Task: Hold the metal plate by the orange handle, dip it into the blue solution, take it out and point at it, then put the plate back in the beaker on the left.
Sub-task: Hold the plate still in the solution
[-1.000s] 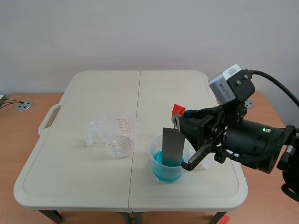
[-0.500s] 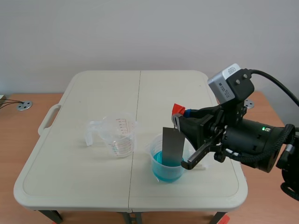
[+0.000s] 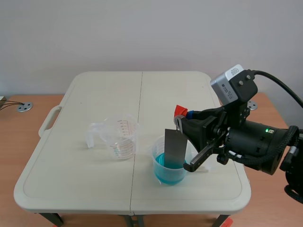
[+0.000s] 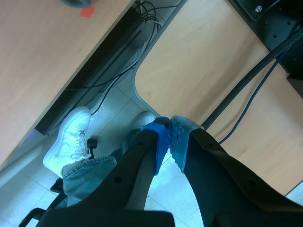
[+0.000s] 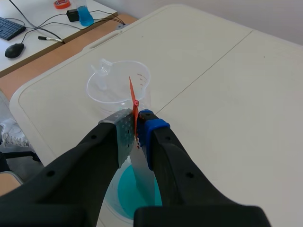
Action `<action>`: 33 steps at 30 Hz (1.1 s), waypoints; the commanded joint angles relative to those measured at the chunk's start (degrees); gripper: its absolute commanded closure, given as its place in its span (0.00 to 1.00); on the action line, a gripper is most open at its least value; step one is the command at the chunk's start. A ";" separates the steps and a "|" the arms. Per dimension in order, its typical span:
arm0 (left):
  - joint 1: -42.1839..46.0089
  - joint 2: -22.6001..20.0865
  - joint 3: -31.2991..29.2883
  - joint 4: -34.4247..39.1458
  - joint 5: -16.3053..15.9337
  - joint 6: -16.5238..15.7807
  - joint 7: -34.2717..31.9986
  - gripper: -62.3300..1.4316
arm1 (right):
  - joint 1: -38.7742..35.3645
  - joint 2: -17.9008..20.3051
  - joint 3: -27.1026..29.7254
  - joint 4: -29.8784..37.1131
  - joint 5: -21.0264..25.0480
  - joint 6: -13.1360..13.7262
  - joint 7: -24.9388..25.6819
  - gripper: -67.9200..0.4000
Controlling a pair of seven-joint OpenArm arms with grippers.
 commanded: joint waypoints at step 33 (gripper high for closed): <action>-0.48 0.57 -0.13 0.66 -0.22 -0.31 0.11 0.93 | 1.31 0.15 0.00 -0.17 -0.24 0.46 0.17 0.97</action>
